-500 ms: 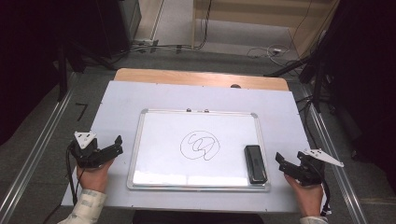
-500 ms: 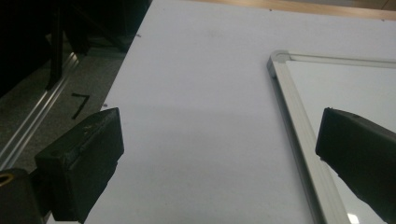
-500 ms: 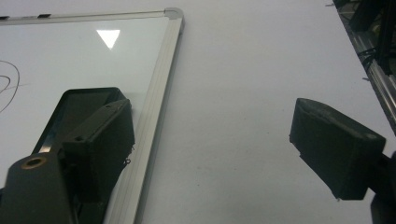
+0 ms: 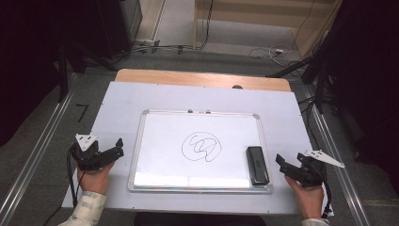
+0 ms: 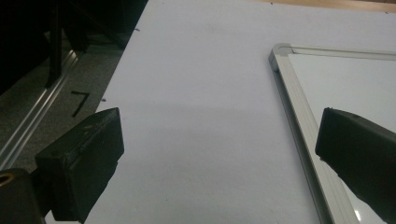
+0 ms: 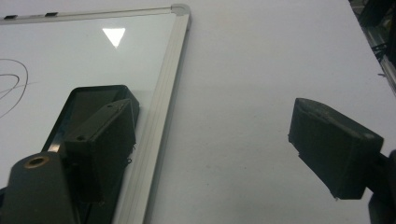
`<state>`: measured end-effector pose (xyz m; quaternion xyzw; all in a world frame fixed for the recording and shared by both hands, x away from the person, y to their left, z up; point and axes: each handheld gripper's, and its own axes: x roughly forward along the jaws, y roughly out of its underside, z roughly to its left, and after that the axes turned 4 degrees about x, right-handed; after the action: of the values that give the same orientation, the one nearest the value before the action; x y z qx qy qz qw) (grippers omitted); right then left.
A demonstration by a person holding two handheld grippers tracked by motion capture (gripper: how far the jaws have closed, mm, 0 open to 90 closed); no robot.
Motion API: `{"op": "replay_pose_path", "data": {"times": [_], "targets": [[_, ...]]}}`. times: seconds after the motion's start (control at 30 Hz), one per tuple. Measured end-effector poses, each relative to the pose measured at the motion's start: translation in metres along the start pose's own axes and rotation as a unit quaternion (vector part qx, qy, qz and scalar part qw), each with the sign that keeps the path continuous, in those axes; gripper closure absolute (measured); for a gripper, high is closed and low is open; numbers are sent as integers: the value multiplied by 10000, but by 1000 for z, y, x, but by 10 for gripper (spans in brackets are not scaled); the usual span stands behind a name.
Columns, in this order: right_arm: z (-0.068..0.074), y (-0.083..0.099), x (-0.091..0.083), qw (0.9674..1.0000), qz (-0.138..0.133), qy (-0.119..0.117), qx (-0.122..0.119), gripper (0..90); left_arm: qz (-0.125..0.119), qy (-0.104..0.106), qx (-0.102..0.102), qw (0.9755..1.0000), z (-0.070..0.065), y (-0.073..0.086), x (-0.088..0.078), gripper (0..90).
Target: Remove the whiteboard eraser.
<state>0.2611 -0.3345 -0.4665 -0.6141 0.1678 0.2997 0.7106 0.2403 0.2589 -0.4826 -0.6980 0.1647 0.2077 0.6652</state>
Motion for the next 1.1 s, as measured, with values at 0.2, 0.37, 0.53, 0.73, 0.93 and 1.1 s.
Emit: {"op": "replay_pose_path", "data": {"times": [0.2,0.37,0.53,0.73,0.93,1.1], "targets": [[9,-1,6,10000,23,-68,-3,134,13,-2,38,10000,0,1,1,16],[19,0,11,9998,107,-119,-120,134,33,-28,55,10000,-1,1,1,16],[28,1,15,9997,154,-157,-139,134,59,-18,59,10000,-1,1,2,16],[48,3,22,9989,276,-130,-364,135,72,-11,81,9999,-2,1,3,16],[67,4,28,9985,327,-121,-416,191,71,5,95,9999,-2,1,3,16],[78,5,32,9986,372,-30,-388,240,72,10,95,9999,-2,1,4,16]]}}
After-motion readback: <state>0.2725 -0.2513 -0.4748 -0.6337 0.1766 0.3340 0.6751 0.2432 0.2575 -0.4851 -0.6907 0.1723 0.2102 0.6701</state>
